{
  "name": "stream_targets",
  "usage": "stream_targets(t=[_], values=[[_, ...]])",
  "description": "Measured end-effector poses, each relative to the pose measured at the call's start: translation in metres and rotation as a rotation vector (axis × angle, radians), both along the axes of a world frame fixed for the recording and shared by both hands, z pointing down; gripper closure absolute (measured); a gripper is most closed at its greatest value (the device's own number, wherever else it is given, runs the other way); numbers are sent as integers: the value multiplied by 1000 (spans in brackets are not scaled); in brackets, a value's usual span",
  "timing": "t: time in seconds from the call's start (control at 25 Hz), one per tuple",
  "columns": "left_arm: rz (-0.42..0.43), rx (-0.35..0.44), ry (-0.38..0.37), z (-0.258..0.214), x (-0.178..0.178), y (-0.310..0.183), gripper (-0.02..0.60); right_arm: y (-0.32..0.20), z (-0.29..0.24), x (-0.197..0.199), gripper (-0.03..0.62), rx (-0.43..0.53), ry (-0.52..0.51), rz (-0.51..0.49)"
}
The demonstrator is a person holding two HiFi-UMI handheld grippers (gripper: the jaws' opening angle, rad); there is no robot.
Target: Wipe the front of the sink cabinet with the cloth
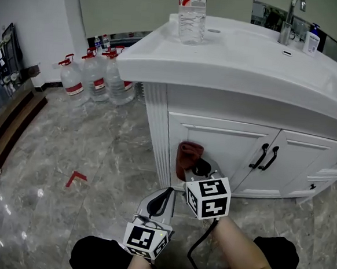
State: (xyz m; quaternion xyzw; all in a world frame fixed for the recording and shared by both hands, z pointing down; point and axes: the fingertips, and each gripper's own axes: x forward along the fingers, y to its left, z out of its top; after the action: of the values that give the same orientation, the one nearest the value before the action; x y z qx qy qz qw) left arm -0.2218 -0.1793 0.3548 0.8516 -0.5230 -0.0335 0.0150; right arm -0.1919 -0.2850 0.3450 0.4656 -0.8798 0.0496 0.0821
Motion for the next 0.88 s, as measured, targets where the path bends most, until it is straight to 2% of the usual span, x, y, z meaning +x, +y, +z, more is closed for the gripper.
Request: stream_targets(t=[0.36, 0.56, 0.88], values=[[100, 7, 3, 5, 55, -5, 580, -1, -10, 79, 514, 7, 0, 127], [128, 20, 19, 0, 73, -6, 580, -1, -19, 124, 514, 21, 14, 212], [152, 18, 6, 2, 86, -1, 580, 5, -11, 176, 516, 9, 67, 334]])
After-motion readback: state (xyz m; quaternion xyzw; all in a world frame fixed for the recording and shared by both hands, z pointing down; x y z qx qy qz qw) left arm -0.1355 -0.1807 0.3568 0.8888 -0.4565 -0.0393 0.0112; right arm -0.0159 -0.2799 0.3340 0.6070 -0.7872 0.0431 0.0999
